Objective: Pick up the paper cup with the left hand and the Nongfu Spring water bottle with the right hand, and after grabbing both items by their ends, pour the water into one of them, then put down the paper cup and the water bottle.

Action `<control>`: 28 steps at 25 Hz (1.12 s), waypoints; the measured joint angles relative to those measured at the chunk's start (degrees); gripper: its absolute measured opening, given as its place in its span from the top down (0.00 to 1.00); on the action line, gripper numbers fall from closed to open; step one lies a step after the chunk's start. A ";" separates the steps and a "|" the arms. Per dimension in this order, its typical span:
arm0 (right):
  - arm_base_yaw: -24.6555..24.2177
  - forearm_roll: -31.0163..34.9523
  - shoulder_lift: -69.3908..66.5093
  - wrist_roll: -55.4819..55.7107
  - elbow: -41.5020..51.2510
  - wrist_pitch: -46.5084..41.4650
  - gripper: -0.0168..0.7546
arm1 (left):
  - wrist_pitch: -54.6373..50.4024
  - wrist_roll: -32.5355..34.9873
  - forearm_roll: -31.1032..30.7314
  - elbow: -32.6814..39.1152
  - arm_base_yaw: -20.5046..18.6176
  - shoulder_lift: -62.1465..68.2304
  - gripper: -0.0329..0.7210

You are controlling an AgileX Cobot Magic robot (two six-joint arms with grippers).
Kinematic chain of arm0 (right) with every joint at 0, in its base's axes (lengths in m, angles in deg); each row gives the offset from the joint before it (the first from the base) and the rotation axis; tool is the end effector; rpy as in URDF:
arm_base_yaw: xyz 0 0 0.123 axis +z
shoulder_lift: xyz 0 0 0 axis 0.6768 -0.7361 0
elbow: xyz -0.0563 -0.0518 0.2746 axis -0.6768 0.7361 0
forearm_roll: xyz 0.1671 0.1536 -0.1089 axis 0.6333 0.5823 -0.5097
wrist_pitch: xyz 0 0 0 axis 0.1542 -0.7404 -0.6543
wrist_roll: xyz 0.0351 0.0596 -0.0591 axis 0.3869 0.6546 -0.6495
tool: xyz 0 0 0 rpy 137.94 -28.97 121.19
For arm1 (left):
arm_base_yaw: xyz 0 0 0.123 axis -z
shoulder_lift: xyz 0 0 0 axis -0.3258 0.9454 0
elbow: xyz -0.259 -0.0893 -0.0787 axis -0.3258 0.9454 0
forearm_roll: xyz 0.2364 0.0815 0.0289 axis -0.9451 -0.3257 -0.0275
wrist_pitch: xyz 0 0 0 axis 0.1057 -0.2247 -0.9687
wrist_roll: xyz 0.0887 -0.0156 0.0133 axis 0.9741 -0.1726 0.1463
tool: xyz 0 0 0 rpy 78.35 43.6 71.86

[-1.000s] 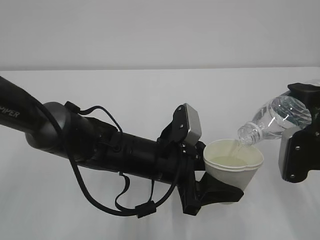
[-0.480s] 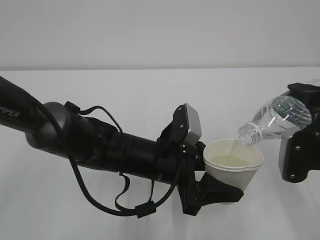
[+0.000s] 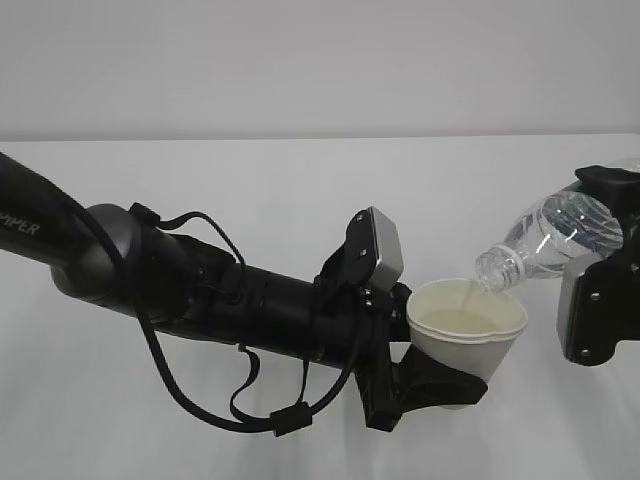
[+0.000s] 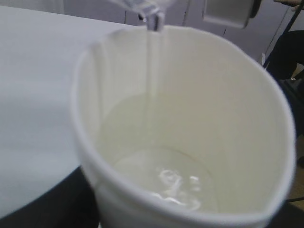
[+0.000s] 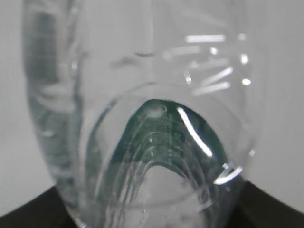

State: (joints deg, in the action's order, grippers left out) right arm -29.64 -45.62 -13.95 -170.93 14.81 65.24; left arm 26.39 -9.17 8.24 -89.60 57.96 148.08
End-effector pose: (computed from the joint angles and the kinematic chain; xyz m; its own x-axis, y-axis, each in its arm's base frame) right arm 0.2229 0.0466 0.1858 0.2002 -0.9684 0.1488 -0.1598 -0.1821 -0.9702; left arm 0.2659 -0.3046 0.1098 -0.1589 0.2956 -0.9420 0.9866 0.0108 -0.1631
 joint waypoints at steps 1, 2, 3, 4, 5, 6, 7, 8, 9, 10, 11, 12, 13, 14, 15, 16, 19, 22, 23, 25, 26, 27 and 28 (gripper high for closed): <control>0.00 0.00 0.00 0.00 0.00 0.00 0.42 | 0.00 0.00 0.00 0.00 0.00 0.00 0.36; 0.00 0.00 0.00 0.00 0.00 0.00 0.42 | 0.00 0.00 0.00 0.00 0.00 0.00 0.36; 0.00 0.00 0.00 0.00 0.00 0.00 0.42 | 0.00 0.00 0.00 0.00 0.00 0.00 0.36; 0.00 0.00 0.00 0.00 0.00 0.00 0.42 | 0.00 0.00 0.00 0.00 0.00 0.00 0.36; 0.00 0.00 0.00 0.00 0.00 0.00 0.42 | 0.00 0.00 0.00 0.00 0.00 0.08 0.36; 0.00 0.00 0.00 0.00 0.00 0.00 0.42 | 0.00 0.00 0.00 0.00 0.00 0.08 0.36; 0.00 0.00 0.00 0.00 0.00 0.00 0.42 | 0.00 0.00 0.00 0.00 0.00 0.08 0.36; 0.00 0.00 0.00 0.00 0.00 0.00 0.42 | 0.00 0.00 0.00 0.00 0.00 0.08 0.36; 0.00 0.00 0.00 0.00 0.00 0.00 0.42 | 0.00 0.00 0.00 0.00 0.00 0.08 0.36; 0.00 0.00 0.00 0.00 0.00 0.00 0.42 | 0.00 0.00 0.00 0.00 0.00 0.08 0.36; 0.00 0.00 0.00 0.00 0.00 0.00 0.42 | 0.00 0.00 0.00 0.00 0.00 0.08 0.36; 0.00 0.00 0.00 0.00 0.00 0.00 0.42 | 0.00 -0.04 0.00 0.00 0.00 0.08 0.36; 0.00 0.00 0.00 0.00 0.00 0.00 0.42 | 0.00 -0.04 0.00 0.00 0.00 0.08 0.36; 0.00 0.00 0.00 0.00 0.00 0.00 0.42 | 0.00 -0.04 0.00 0.00 0.00 0.08 0.36; 0.00 0.00 0.00 0.00 0.00 0.00 0.42 | 0.00 -0.04 0.00 0.00 0.00 0.08 0.36; 0.00 0.00 0.00 0.00 0.00 0.00 0.42 | 0.00 -0.04 0.00 0.00 0.00 0.08 0.36; 0.00 0.00 0.00 0.00 0.00 0.00 0.42 | 0.00 -0.04 0.00 0.00 0.00 0.08 0.36; 0.00 0.00 0.00 0.00 0.00 0.00 0.42 | 0.00 -0.04 0.00 0.00 0.00 0.08 0.36; 0.00 0.00 0.00 0.00 0.00 0.00 0.42 | 0.00 -0.04 0.00 0.00 0.00 0.08 0.36; 0.00 0.00 0.00 0.00 0.00 0.00 0.42 | 0.00 -0.04 0.00 0.00 0.00 0.08 0.36; 0.00 0.00 0.00 0.00 0.00 0.00 0.42 | 0.00 -0.04 0.00 0.00 0.00 0.08 0.36; 0.00 0.00 0.00 0.00 0.00 0.00 0.42 | 0.00 -0.04 0.00 0.00 0.00 0.08 0.36; 0.00 0.00 0.00 0.00 0.00 0.00 0.42 | 0.00 -0.04 0.00 0.00 0.00 0.08 0.36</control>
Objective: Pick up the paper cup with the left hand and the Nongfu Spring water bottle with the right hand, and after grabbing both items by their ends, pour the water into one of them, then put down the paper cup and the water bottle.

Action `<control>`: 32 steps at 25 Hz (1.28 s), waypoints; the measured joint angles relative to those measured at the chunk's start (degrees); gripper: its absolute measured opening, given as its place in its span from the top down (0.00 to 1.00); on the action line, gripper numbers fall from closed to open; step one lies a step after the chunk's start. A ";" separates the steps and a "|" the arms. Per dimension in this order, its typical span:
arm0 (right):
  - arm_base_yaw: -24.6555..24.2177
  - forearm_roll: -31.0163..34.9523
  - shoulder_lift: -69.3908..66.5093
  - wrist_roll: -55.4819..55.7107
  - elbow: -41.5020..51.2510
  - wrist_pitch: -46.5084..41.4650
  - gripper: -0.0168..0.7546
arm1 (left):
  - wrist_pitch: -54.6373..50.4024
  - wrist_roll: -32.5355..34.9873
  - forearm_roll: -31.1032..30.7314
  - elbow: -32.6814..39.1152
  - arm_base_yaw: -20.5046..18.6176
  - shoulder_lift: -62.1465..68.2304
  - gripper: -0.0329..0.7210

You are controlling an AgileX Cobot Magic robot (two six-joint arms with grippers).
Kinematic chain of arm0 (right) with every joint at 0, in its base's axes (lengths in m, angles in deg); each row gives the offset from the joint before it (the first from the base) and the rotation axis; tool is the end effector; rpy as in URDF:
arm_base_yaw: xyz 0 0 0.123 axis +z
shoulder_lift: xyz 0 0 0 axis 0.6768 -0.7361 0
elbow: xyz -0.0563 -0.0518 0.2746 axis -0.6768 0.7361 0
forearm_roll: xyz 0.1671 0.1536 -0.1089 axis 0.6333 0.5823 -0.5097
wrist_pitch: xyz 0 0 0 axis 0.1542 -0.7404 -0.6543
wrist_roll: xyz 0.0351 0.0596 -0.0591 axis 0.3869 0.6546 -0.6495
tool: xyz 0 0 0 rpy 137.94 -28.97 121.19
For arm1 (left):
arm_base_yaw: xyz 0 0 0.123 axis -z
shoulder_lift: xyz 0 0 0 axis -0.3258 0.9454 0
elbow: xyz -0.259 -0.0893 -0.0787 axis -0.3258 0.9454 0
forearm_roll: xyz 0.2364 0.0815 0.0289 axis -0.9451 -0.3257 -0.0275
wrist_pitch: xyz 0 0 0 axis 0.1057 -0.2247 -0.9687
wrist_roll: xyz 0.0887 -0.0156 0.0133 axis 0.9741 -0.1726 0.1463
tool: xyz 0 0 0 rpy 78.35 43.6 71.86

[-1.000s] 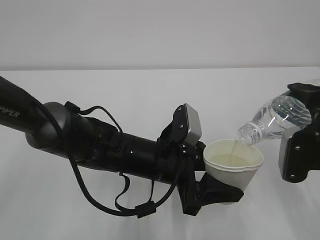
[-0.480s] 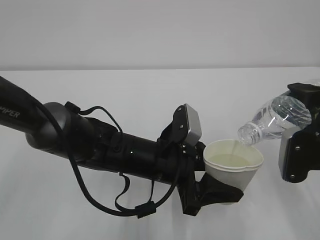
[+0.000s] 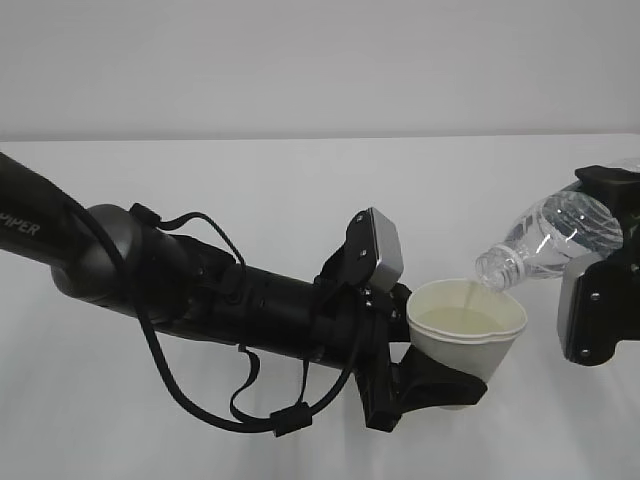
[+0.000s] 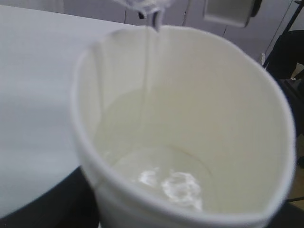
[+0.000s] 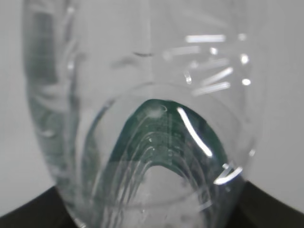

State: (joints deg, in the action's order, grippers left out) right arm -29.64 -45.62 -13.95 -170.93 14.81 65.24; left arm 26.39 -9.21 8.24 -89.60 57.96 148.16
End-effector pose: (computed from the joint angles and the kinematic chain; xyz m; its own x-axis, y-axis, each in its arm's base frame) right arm 0.2229 0.0466 0.1858 0.2002 -0.9684 0.1488 -0.1598 -0.1821 -0.9702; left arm 0.2659 -0.3046 0.1093 -0.1607 0.2964 -0.9415 0.9863 0.0112 -0.1648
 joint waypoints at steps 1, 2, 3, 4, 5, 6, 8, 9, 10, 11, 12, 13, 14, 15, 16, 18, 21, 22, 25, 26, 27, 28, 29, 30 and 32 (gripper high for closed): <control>0.00 0.00 0.00 0.00 0.00 0.00 0.42 | 0.00 0.00 0.00 0.00 0.00 0.00 0.36; 0.00 0.00 0.00 0.00 0.00 0.00 0.42 | 0.00 0.00 0.00 0.00 0.00 0.00 0.36; 0.00 0.00 0.00 0.00 0.00 0.00 0.42 | 0.00 0.00 0.00 0.00 0.00 0.00 0.36; 0.00 0.00 0.00 0.00 0.00 0.00 0.42 | 0.00 0.00 0.00 0.00 0.00 0.00 0.36; 0.00 0.00 0.00 0.00 0.00 0.00 0.42 | 0.00 0.00 0.00 0.00 0.00 0.00 0.36; 0.00 0.00 0.00 0.00 0.00 0.00 0.42 | 0.00 0.00 0.00 0.00 0.00 0.00 0.36; 0.00 0.00 0.00 0.00 0.00 0.00 0.42 | 0.00 0.00 0.00 0.00 0.00 0.00 0.36; 0.00 0.00 0.00 0.00 0.00 0.00 0.42 | 0.00 0.00 0.00 0.00 0.00 0.00 0.36; 0.00 0.00 0.00 0.00 0.00 0.00 0.42 | 0.00 0.00 0.00 0.00 0.00 0.00 0.36; 0.00 0.00 0.00 0.00 0.00 0.00 0.42 | 0.00 0.00 0.00 0.00 0.00 0.00 0.36; 0.00 0.00 0.00 0.00 0.00 0.00 0.42 | 0.00 0.00 0.00 0.00 0.00 0.00 0.36; 0.00 0.00 0.00 0.00 0.00 0.00 0.42 | 0.00 0.00 0.00 0.00 0.00 0.00 0.36; 0.00 0.00 0.00 0.00 0.00 0.00 0.42 | 0.00 0.00 0.00 0.00 0.00 0.00 0.36; 0.00 0.00 0.00 0.00 0.00 0.00 0.42 | 0.00 0.00 0.00 0.00 0.00 0.00 0.36; 0.00 0.00 0.00 0.00 0.00 0.00 0.42 | 0.00 0.00 0.00 0.00 0.00 0.00 0.36; 0.00 0.00 0.00 -0.13 0.00 0.00 0.42 | 0.00 0.00 0.00 0.00 0.00 0.00 0.36; 0.00 0.00 0.00 -0.25 0.00 0.00 0.42 | 0.00 0.00 0.00 0.00 0.00 0.00 0.36; 0.00 0.00 0.00 -0.25 0.00 0.00 0.42 | 0.00 0.00 0.00 0.00 0.00 0.00 0.36; 0.00 0.00 0.00 -0.46 0.00 0.00 0.42 | 0.00 0.00 0.00 0.00 0.00 0.00 0.36; 0.00 0.00 0.00 -0.46 0.00 0.00 0.42 | 0.00 0.00 0.00 0.00 0.00 0.00 0.36; 0.00 0.00 0.00 -0.60 0.00 0.00 0.42 | -0.02 0.00 0.00 0.00 0.00 0.00 0.36; 0.00 0.00 0.00 -0.64 0.00 0.00 0.42 | -0.02 0.00 0.00 0.00 0.00 0.00 0.36; 0.00 0.00 0.00 -0.74 0.00 0.00 0.42 | -0.02 0.00 0.00 0.00 0.00 0.00 0.36; 0.00 0.00 0.00 -0.73 0.00 0.00 0.42 | -0.02 0.00 0.00 0.00 0.00 0.00 0.36; 0.00 0.00 0.00 -0.73 0.00 0.00 0.42 | -0.02 0.00 0.00 0.00 0.00 0.00 0.36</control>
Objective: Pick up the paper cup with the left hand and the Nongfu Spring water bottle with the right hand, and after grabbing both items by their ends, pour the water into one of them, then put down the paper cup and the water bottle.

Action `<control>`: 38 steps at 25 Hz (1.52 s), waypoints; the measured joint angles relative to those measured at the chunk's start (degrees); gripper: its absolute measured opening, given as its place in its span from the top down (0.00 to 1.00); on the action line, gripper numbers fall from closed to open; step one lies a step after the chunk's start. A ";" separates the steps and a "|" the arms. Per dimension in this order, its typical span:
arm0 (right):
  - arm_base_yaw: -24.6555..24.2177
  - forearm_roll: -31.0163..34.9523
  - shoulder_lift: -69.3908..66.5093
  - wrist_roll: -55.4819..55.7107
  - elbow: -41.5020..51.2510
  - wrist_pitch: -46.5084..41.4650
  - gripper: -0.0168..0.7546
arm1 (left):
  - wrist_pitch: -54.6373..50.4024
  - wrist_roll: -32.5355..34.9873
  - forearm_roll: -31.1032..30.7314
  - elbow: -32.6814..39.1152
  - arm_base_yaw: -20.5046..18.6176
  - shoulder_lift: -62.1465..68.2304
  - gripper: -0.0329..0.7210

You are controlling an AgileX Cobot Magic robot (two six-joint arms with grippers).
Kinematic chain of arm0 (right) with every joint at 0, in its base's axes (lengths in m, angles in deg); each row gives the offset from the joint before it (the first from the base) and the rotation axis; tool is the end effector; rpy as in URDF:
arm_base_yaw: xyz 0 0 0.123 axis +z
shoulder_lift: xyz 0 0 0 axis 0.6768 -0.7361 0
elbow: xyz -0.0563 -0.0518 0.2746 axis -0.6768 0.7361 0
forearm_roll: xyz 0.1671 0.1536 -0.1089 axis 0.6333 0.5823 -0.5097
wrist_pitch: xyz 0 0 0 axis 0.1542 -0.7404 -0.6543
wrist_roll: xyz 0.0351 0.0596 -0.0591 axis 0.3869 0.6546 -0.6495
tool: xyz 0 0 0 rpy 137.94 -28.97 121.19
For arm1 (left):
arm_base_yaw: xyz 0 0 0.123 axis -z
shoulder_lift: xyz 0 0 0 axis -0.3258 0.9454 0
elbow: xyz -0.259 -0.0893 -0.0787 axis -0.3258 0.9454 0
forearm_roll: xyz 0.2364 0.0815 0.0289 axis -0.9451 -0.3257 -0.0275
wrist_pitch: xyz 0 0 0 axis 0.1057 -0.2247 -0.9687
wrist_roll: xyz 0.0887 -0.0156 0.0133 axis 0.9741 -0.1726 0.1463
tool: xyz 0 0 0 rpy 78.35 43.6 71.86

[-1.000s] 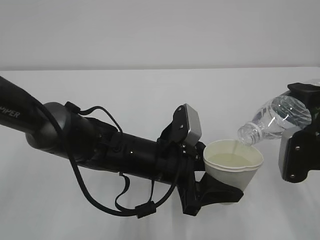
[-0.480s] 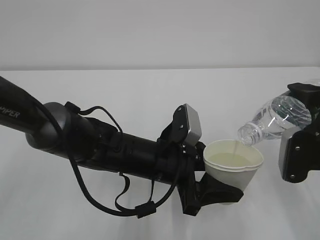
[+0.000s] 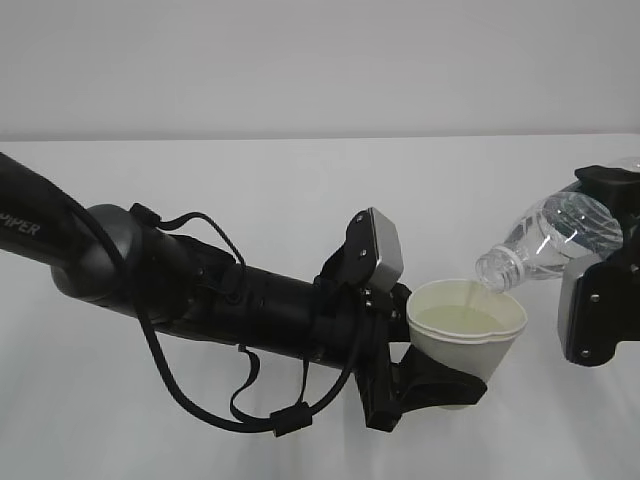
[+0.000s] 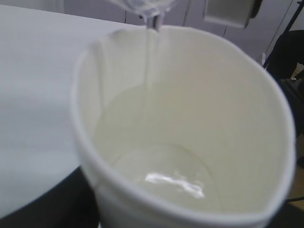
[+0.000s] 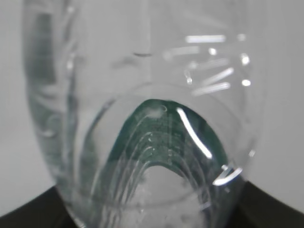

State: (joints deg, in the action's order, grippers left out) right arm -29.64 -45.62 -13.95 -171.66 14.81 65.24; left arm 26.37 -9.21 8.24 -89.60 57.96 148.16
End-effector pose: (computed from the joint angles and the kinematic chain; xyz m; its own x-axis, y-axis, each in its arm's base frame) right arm 0.2229 0.0466 0.1858 0.2022 -0.9660 0.1611 -0.1573 -0.1944 -0.9682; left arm 0.2659 -0.3046 0.1092 -0.1606 0.2967 -0.9414 0.9863 0.0114 -0.1647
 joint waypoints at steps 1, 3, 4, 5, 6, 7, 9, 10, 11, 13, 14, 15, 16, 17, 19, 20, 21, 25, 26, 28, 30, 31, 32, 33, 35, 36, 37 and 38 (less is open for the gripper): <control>0.00 0.00 0.00 0.00 0.00 0.00 0.42 | 0.00 0.00 0.00 0.00 0.00 0.00 0.36; 0.00 0.00 0.00 0.00 0.00 0.00 0.42 | 0.00 0.00 0.00 0.00 0.00 0.00 0.36; 0.00 0.00 0.00 0.00 0.00 0.00 0.42 | 0.00 0.00 0.00 0.00 0.00 0.00 0.36; 0.00 0.00 0.00 0.00 0.00 0.00 0.42 | 0.00 0.00 0.00 0.00 0.00 0.00 0.36; 0.00 0.00 0.00 0.00 0.00 0.00 0.42 | -0.10 0.00 0.00 0.00 0.00 0.00 0.36; 0.00 0.00 0.00 0.00 0.00 0.00 0.42 | -0.10 0.00 0.00 0.00 0.00 0.00 0.36; 0.00 0.00 0.00 -0.04 0.00 0.00 0.42 | -0.10 0.00 0.00 0.00 0.00 0.00 0.36; 0.00 0.00 0.00 -0.04 0.00 0.00 0.42 | -0.10 0.00 0.00 0.00 0.00 0.00 0.36; 0.00 0.00 0.00 -0.04 0.00 0.00 0.42 | -0.10 0.00 0.00 0.00 0.00 0.00 0.36; 0.00 0.00 0.00 -0.13 0.00 0.00 0.42 | -0.10 0.00 0.00 0.00 0.00 0.00 0.36; 0.00 0.00 0.00 -0.13 0.00 0.00 0.42 | -0.10 0.00 0.00 0.00 0.00 0.00 0.36; 0.00 0.00 0.00 -0.13 0.00 0.00 0.42 | -0.10 0.00 0.00 0.00 0.00 0.00 0.36; 0.00 0.00 0.00 -0.13 0.00 0.00 0.42 | -0.10 0.00 0.00 0.00 0.00 0.00 0.36; 0.00 0.00 0.00 -0.13 0.00 0.00 0.42 | -0.10 0.00 0.00 0.00 0.00 0.00 0.36; 0.00 0.00 0.00 -0.13 0.00 0.00 0.42 | -0.10 0.00 0.00 0.00 0.00 0.00 0.36; 0.00 0.00 0.00 -0.13 0.00 0.00 0.42 | -0.10 0.00 0.00 0.00 0.00 0.00 0.36; 0.00 0.00 0.00 -0.13 0.00 0.00 0.42 | -0.10 0.00 0.00 0.00 0.00 0.00 0.36; 0.00 0.00 0.00 -0.01 0.00 0.00 0.42 | -0.10 0.00 0.00 0.00 0.00 0.00 0.36; 0.00 0.00 0.00 0.15 0.00 0.00 0.42 | -0.10 0.00 0.00 0.00 0.00 0.00 0.36; 0.00 0.00 0.00 1.22 0.00 0.00 0.42 | -0.10 0.00 0.00 0.00 0.00 0.00 0.36; 0.00 0.00 0.00 3.25 0.00 0.00 0.42 | -0.10 0.00 0.00 0.00 0.00 0.00 0.36; 0.00 0.00 0.00 4.52 0.00 0.00 0.42 | -0.10 0.00 0.00 0.00 0.00 0.00 0.36; 0.00 0.00 0.00 5.90 0.00 0.00 0.42 | -0.10 0.00 0.12 0.00 0.00 0.00 0.36; 0.00 0.00 0.00 7.10 0.00 0.00 0.42 | -0.22 0.00 0.41 0.00 0.00 0.00 0.36; 0.00 0.00 0.00 9.90 0.00 0.00 0.42 | -0.46 -0.09 1.19 0.00 0.00 0.00 0.36; 0.00 0.00 0.00 11.09 0.00 0.00 0.42 | -0.43 -0.09 1.44 0.00 0.00 0.00 0.36; 0.00 0.00 0.00 12.45 0.00 0.00 0.42 | -0.43 -0.09 1.47 0.00 0.00 0.00 0.36; 0.00 0.00 0.00 13.73 0.00 0.00 0.42 | -0.49 -0.09 1.57 0.00 0.00 0.00 0.36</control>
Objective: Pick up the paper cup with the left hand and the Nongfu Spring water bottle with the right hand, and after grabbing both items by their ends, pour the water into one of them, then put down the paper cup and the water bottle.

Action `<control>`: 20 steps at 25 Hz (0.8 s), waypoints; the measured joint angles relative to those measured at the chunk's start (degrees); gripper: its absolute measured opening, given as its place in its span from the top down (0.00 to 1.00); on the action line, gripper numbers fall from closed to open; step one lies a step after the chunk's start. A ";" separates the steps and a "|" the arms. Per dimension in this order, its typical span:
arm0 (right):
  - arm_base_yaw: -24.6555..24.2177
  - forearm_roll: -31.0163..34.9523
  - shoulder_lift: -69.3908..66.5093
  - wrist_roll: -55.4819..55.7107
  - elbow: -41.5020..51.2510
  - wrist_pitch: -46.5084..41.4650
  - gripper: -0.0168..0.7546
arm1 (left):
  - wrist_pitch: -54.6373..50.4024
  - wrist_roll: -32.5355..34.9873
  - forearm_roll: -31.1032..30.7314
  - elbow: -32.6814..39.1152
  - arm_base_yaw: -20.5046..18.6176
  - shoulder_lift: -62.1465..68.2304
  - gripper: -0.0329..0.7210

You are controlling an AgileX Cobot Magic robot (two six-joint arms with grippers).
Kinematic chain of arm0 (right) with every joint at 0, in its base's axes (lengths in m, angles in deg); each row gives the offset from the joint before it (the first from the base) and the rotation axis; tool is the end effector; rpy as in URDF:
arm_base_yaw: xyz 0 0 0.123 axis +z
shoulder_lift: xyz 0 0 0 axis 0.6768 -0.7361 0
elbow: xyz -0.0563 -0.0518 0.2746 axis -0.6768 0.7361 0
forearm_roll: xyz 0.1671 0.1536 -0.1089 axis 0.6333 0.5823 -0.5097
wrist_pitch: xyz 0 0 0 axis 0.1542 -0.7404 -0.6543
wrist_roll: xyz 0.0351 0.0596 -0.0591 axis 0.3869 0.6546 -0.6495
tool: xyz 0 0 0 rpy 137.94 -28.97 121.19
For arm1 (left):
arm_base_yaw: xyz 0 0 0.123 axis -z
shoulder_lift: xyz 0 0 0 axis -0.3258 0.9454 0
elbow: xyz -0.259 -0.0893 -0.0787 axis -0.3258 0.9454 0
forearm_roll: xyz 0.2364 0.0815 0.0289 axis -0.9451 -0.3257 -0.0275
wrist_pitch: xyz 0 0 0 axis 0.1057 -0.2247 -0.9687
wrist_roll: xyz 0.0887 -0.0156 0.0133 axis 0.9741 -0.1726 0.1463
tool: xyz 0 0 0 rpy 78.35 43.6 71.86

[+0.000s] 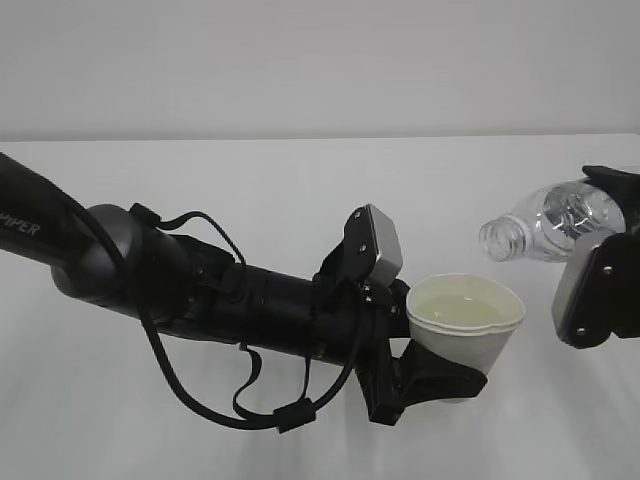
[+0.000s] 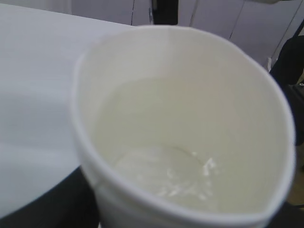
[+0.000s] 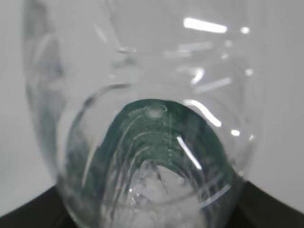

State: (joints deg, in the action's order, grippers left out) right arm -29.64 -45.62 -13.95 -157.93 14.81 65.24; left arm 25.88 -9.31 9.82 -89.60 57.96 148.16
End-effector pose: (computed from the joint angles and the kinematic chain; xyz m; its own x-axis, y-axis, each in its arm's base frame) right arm 0.2229 0.0466 0.1858 0.1591 -0.9845 -0.0733 -0.2008 0.0404 -0.9788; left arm 0.2681 -0.3048 0.1096 -0.1778 0.2878 -0.9410 0.9840 0.0381 -0.1743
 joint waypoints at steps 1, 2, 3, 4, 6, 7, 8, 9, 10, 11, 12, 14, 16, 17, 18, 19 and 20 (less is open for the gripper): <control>0.00 0.00 0.00 1.09 0.00 0.00 0.42 | 0.00 0.00 0.00 0.00 0.00 0.00 0.36; 0.00 0.00 0.00 2.00 0.00 0.00 0.42 | -0.08 0.00 0.00 0.00 0.00 0.00 0.36; 0.00 0.00 0.00 3.38 0.00 0.00 0.42 | -0.14 0.00 0.03 0.00 0.00 0.00 0.36; 0.00 0.00 0.00 4.62 0.00 0.04 0.42 | -0.22 0.00 0.03 0.00 0.00 0.00 0.36; 0.00 0.00 0.00 7.66 0.00 0.13 0.42 | -0.36 0.00 0.24 0.00 0.00 0.00 0.36; 0.00 0.00 0.00 9.93 0.00 0.13 0.42 | -0.36 0.00 0.68 0.00 0.00 0.00 0.36; 0.00 0.00 0.00 11.65 0.00 0.26 0.42 | -0.36 0.00 1.10 0.00 0.00 0.00 0.36; 0.00 0.00 0.00 13.51 0.00 0.38 0.42 | -0.42 0.00 1.73 0.00 0.00 0.00 0.36; 0.00 0.00 0.00 15.77 0.00 0.51 0.42 | -0.51 0.00 2.51 0.00 0.00 0.00 0.36; 0.00 0.00 0.00 17.89 0.00 0.73 0.42 | -0.65 0.00 3.29 0.00 0.00 0.00 0.36; 0.00 0.00 0.00 19.71 0.00 1.09 0.42 | -0.71 0.00 3.83 0.00 0.00 0.00 0.36; 0.00 0.00 -0.11 22.36 0.00 1.61 0.42 | -0.79 0.11 4.34 0.00 0.00 0.00 0.36; 0.00 0.00 -0.18 25.38 0.00 1.84 0.42 | -0.79 0.54 4.45 0.00 -0.11 0.00 0.36; 0.00 0.00 -0.18 27.12 0.00 2.11 0.42 | -0.85 0.95 4.57 0.00 -0.11 0.00 0.36; 0.00 0.00 -0.18 28.70 0.00 2.39 0.42 | -0.85 1.25 4.74 0.00 -0.11 0.00 0.36; 0.00 0.00 -0.18 30.41 0.00 2.78 0.42 | -0.85 1.73 4.86 0.00 -0.11 0.00 0.36; 0.00 0.00 -0.18 32.92 0.00 3.47 0.42 | -0.85 2.28 5.26 0.00 -0.11 0.00 0.36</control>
State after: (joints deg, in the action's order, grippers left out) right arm -29.64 -45.62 -14.13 -125.01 14.81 68.71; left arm 25.03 -7.03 15.08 -89.60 57.85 148.16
